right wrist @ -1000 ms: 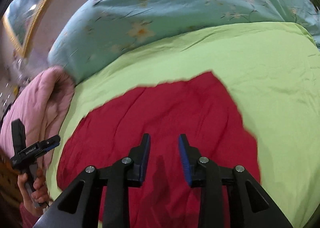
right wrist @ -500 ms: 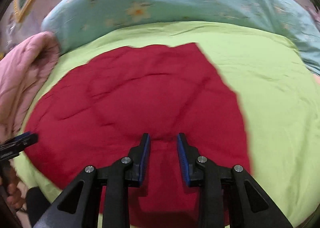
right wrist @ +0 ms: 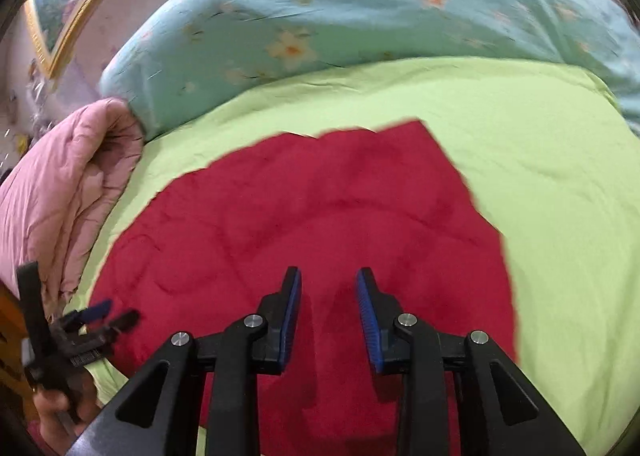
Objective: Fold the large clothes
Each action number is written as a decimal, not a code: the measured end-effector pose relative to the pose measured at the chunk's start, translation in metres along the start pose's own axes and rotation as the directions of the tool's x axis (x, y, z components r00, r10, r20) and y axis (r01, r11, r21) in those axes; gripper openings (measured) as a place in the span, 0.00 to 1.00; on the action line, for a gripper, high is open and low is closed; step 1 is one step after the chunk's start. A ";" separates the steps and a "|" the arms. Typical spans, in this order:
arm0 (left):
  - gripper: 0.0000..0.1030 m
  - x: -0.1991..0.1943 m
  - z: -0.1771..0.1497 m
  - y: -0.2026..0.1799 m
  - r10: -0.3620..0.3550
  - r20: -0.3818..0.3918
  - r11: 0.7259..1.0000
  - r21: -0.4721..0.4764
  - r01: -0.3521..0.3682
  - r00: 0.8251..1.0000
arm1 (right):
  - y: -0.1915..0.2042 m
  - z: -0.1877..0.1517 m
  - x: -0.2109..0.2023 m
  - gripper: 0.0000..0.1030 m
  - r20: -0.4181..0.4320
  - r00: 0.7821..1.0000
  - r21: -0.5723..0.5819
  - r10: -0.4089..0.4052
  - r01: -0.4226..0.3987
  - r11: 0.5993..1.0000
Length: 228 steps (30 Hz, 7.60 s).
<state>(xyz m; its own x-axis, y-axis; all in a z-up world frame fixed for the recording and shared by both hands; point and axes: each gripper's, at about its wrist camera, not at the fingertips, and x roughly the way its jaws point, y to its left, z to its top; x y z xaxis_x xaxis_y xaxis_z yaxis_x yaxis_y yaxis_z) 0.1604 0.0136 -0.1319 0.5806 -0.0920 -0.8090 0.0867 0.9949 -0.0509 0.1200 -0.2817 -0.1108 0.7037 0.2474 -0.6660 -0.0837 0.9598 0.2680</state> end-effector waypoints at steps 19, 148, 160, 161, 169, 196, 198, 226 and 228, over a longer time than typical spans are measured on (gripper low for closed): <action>0.92 0.023 0.036 0.006 -0.056 -0.006 0.998 -0.028 0.056 0.998 | -0.068 0.036 0.109 0.00 -0.121 0.985 0.184 -0.120 0.142 0.973; 1.00 -0.180 -0.064 -0.012 0.139 0.135 0.972 0.169 -0.162 0.981 | 0.084 -0.113 -0.166 1.00 -0.071 0.997 -0.273 0.003 -0.022 0.962; 1.00 -0.175 -0.065 -0.015 0.168 0.146 0.966 0.172 -0.192 0.975 | 0.084 -0.113 -0.152 1.00 -0.073 0.997 -0.256 -0.006 -0.013 0.967; 1.00 -0.176 -0.065 -0.015 0.164 0.149 0.967 0.170 -0.189 0.975 | 0.083 -0.111 -0.151 1.00 -0.072 0.997 -0.255 -0.009 -0.010 0.967; 1.00 -0.178 -0.060 -0.020 0.149 0.171 0.969 0.171 -0.179 0.974 | 0.083 -0.108 -0.145 1.00 -0.074 0.997 -0.238 -0.012 -0.006 0.971; 1.00 -0.176 -0.057 -0.026 0.147 0.179 0.965 0.191 -0.181 0.973 | 0.080 -0.102 -0.141 1.00 -0.072 0.997 -0.250 -0.021 0.003 0.968; 1.00 -0.176 -0.057 -0.027 0.149 0.180 0.964 0.194 -0.184 0.972 | 0.080 -0.103 -0.141 1.00 -0.071 0.997 -0.248 -0.022 0.003 0.969; 1.00 -0.175 -0.054 -0.029 0.148 0.182 0.963 0.197 -0.183 0.972 | 0.082 -0.103 -0.142 1.00 -0.067 0.998 -0.246 -0.021 0.004 0.969; 1.00 -0.175 -0.054 -0.029 0.149 0.180 0.963 0.195 -0.184 0.972 | 0.083 -0.102 -0.142 1.00 -0.066 0.998 -0.243 -0.022 0.005 0.970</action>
<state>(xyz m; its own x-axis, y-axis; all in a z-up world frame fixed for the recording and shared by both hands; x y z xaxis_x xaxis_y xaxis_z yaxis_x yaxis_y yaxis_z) 0.0126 0.0033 -0.0204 0.7235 0.0517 -0.6884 0.1348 0.9674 0.2144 -0.0590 -0.2236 -0.0653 0.6570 0.2345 -0.7165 -0.2487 0.9646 0.0875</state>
